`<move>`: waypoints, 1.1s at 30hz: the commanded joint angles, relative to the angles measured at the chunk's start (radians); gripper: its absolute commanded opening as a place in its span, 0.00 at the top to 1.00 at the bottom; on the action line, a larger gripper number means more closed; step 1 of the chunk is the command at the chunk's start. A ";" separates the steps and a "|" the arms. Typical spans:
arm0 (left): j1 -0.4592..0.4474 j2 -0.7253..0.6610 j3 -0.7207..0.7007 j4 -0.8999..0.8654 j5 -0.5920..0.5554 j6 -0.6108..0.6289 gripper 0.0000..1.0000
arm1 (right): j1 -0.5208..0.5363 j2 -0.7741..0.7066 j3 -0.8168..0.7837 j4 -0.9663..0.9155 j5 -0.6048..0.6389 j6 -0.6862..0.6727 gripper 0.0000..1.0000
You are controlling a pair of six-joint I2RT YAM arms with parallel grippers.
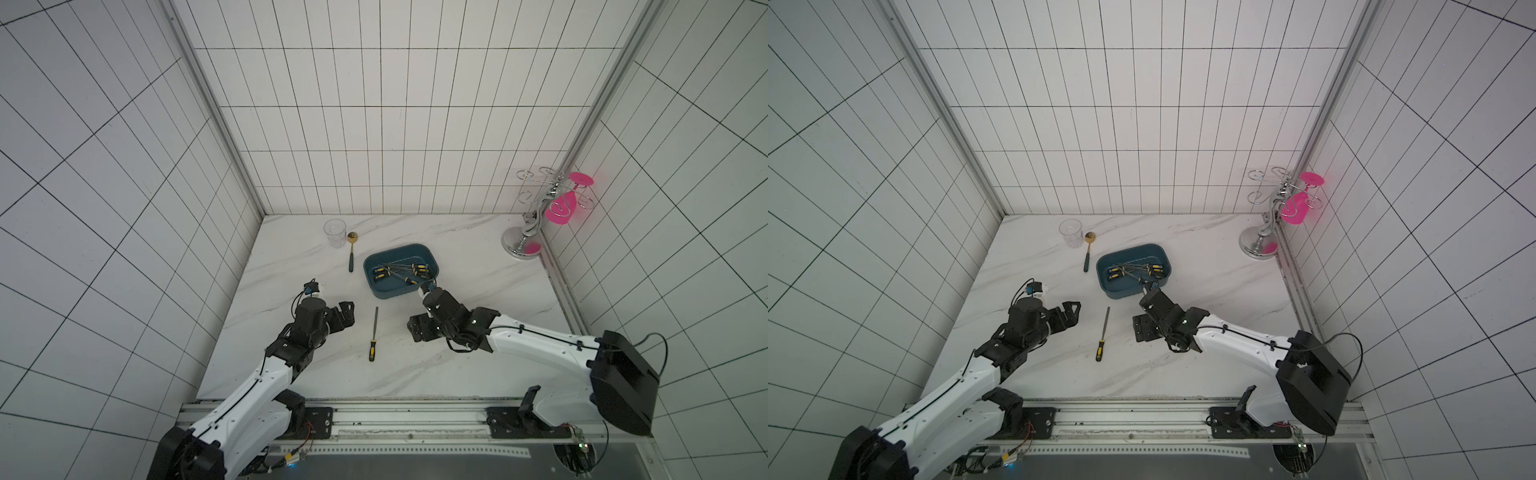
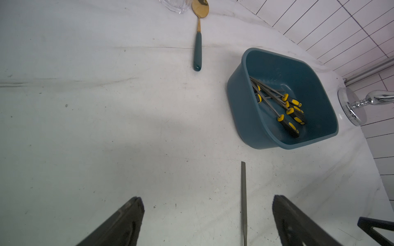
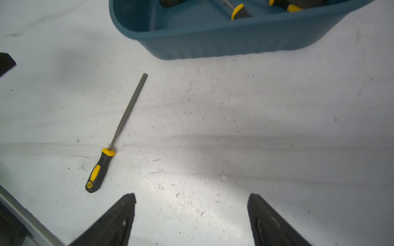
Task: Put the file tool into the storage box
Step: Pick up the file tool from the center of the board.
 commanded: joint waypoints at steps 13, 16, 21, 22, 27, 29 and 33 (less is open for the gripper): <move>0.037 0.067 0.060 -0.026 -0.085 -0.031 0.01 | 0.221 0.315 0.263 -0.060 0.107 0.097 0.13; 0.041 0.065 0.060 -0.029 -0.079 -0.031 0.01 | 0.239 0.365 0.315 -0.089 0.117 0.085 0.13; 0.046 0.053 0.056 -0.029 -0.075 -0.033 0.02 | 0.250 0.417 0.379 -0.119 0.121 0.065 0.13; 0.048 0.052 0.054 -0.028 -0.075 -0.033 0.02 | 0.251 0.427 0.390 -0.126 0.121 0.062 0.13; 0.049 0.053 0.054 -0.029 -0.067 -0.033 0.02 | 0.256 0.495 0.443 -0.154 0.105 0.054 0.13; 0.049 0.050 0.054 -0.029 -0.063 -0.032 0.01 | 0.260 0.516 0.458 -0.170 0.110 0.052 0.13; 0.049 0.049 0.053 -0.029 -0.059 -0.031 0.02 | 0.265 0.539 0.471 -0.202 0.131 0.048 0.12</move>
